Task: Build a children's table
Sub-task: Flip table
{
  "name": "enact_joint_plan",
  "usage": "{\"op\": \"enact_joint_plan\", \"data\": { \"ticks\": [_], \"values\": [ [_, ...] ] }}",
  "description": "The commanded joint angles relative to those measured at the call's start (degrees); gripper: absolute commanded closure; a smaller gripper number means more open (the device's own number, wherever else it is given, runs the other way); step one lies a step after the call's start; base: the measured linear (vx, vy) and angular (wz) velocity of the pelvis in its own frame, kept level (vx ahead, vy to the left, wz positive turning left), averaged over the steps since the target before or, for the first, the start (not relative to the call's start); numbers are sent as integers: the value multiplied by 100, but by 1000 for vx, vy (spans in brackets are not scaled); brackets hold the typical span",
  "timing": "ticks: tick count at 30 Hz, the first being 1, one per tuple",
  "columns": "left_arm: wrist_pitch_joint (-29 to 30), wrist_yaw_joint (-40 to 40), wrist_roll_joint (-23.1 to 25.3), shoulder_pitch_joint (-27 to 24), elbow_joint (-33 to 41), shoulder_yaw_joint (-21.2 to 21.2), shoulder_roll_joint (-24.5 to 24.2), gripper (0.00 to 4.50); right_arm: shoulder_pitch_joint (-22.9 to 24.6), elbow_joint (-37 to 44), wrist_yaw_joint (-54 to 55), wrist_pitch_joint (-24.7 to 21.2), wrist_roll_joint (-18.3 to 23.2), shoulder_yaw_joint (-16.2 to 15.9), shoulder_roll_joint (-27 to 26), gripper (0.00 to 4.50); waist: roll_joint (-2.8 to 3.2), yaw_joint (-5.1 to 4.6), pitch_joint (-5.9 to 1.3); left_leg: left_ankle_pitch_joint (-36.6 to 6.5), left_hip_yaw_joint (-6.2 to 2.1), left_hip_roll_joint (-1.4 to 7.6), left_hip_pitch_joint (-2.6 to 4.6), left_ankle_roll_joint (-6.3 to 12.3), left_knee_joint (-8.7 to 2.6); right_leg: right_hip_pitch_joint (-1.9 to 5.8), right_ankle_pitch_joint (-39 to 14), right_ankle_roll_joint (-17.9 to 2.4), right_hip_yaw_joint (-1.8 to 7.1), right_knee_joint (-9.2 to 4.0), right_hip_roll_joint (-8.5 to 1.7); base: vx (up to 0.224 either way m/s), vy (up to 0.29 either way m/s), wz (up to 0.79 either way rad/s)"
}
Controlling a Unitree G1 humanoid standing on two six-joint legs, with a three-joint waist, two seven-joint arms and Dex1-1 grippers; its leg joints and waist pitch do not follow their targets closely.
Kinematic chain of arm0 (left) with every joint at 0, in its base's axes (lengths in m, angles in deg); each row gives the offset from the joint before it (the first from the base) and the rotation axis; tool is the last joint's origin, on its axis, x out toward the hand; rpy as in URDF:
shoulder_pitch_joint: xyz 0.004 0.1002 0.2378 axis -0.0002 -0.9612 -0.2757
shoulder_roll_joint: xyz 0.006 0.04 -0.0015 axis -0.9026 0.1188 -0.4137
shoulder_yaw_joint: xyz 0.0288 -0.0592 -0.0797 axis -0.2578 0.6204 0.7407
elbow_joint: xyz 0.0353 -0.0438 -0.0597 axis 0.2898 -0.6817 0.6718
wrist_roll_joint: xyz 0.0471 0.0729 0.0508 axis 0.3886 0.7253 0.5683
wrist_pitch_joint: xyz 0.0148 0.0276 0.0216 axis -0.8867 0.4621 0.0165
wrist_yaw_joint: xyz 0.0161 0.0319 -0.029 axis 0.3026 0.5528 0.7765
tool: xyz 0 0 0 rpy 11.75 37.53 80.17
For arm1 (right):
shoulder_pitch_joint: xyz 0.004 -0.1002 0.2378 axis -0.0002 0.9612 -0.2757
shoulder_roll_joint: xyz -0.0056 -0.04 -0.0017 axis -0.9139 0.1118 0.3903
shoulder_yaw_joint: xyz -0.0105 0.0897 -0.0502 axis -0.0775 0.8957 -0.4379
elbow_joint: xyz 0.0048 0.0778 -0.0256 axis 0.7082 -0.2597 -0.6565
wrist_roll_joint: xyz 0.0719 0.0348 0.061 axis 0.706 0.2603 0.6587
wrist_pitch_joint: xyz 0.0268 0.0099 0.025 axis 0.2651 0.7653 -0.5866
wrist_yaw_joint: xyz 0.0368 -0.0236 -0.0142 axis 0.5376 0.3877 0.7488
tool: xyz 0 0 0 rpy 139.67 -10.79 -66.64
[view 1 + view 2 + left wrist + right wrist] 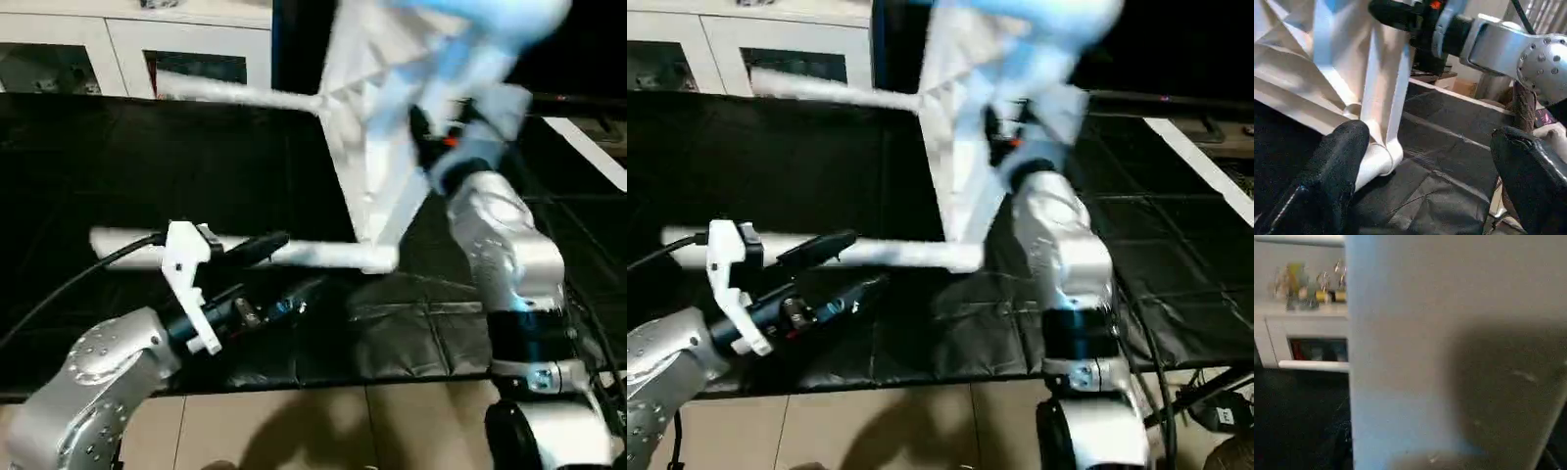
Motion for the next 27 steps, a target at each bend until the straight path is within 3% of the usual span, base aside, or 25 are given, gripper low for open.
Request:
{"op": "enact_joint_plan", "data": {
  "ticks": [1,3,4,10,11,13,21,27],
  "values": [
    [-58,28,106,30,-50,-76,-27,1,-172,177,251,-23,-219,119,118,257,34,-14,-354,-1042,30,48,62,-341,-361,274,-1412,-223,282,-392,-273,0,0,0],
    [-93,46,157,52,-71,-106,-28,1,-153,164,322,-84,-372,2,70,257,-2,-12,-347,-1132,28,61,77,-368,-371,256,-1494,-192,279,-405,-269,0,0,0],
    [-96,46,161,54,-73,-108,-30,1,-151,159,321,-84,-380,-8,67,257,13,-4,-351,-1155,20,64,85,-396,-371,255,-1477,-187,279,-389,-272,0,0,0],
    [-197,62,285,230,-216,-120,-126,1,-199,-134,220,-89,-483,-234,-58,257,-38,-52,-350,-1284,3,55,68,-451,-368,257,-1565,-167,279,-380,-276,0,0,0],
    [-218,70,320,264,-244,-107,-159,1,-216,-155,207,-106,-510,-252,-69,201,-35,-62,-346,-1302,4,53,66,-452,-367,256,-1585,-168,280,-385,-275,0,0,0],
    [-265,86,451,369,-309,-68,-266,1,-211,-169,225,-146,-540,-277,-118,201,-28,-76,-347,-1318,3,45,66,-455,-357,251,-1625,-147,282,-396,-268,0,0,0],
    [-326,37,505,909,-269,243,-622,1,20,-92,192,24,-572,-288,-113,125,-27,-81,-360,-1225,-2,51,74,-498,-349,261,-1355,-267,284,-338,-271,0,0,0],
    [-206,-170,481,944,-225,325,-1025,1,671,48,-167,363,-459,-238,-127,91,-14,-53,-359,-1270,-9,58,75,-504,-359,267,-1259,-316,283,-329,-279,0,0,0]
  ]
}}
